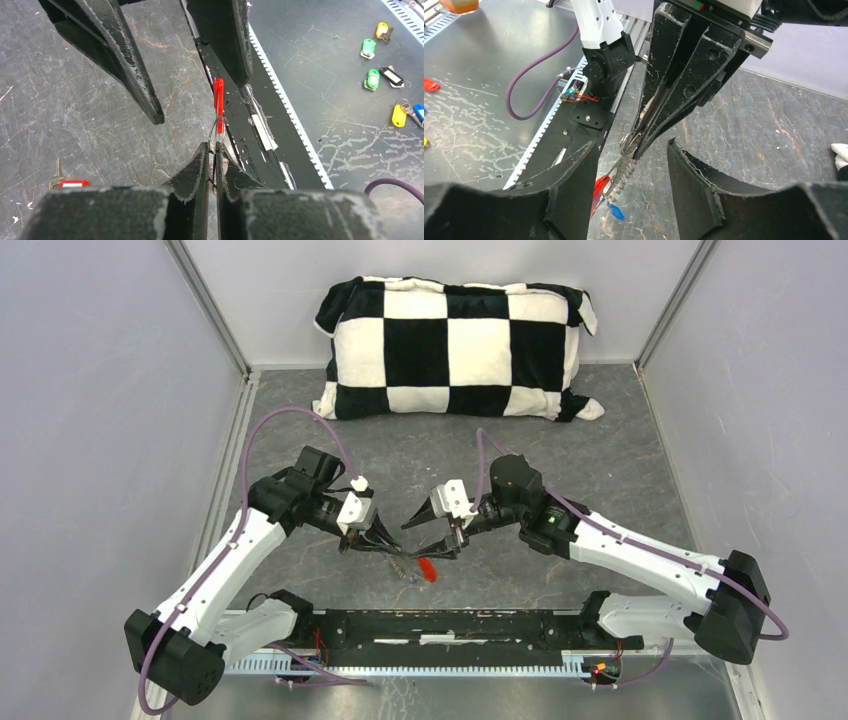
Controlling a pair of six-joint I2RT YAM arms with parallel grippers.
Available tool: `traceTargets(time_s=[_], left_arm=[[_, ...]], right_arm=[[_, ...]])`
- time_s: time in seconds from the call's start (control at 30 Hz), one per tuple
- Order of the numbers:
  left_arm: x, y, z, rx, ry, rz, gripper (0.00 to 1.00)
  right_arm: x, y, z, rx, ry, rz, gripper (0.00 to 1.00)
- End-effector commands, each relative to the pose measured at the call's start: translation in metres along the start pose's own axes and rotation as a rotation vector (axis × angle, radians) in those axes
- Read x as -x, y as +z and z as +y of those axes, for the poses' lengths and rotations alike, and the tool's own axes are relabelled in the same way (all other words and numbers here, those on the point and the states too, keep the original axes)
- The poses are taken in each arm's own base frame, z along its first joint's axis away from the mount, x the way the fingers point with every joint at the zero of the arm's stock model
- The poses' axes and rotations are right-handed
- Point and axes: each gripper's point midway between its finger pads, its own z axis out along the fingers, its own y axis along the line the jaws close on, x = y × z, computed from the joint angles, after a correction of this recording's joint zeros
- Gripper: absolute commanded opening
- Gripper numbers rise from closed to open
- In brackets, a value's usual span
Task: Put the keys on the keyring
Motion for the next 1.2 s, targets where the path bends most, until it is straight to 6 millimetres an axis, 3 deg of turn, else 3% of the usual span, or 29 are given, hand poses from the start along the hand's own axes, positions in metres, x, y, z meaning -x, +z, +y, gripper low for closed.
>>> traceTargets(time_s=[0.0, 0.5, 0.6, 0.77, 1.1, 1.13, 1.17], left_arm=[[0.017, -0.002, 0.003, 0.001, 0.101, -0.024, 0.02], [0.019, -0.004, 0.003, 0.009, 0.102, -0.018, 0.02], [0.019, -0.004, 0.003, 0.009, 0.103, -0.018, 0.02], [0.018, -0.004, 0.003, 0.011, 0.112, -0.014, 0.02], [0.014, -0.003, -0.006, -0.017, 0.168, -0.01, 0.05], [0.014, -0.002, -0.006, -0.02, 0.173, -0.013, 0.07], [0.015, -0.002, -0.006, -0.021, 0.181, -0.014, 0.16]], right_arm=[[0.018, 0.005, -0.009, -0.036, -0.069, -0.004, 0.58], [0.002, 0.016, -0.019, -0.083, -0.027, 0.056, 0.38], [0.004, 0.015, -0.021, -0.095, -0.028, 0.055, 0.27], [0.004, 0.016, -0.024, -0.1, -0.008, 0.068, 0.01], [0.003, 0.022, -0.031, -0.106, 0.04, 0.086, 0.0], [0.003, 0.022, -0.032, -0.112, 0.044, 0.087, 0.0], [0.002, 0.023, -0.033, -0.116, 0.049, 0.091, 0.0]])
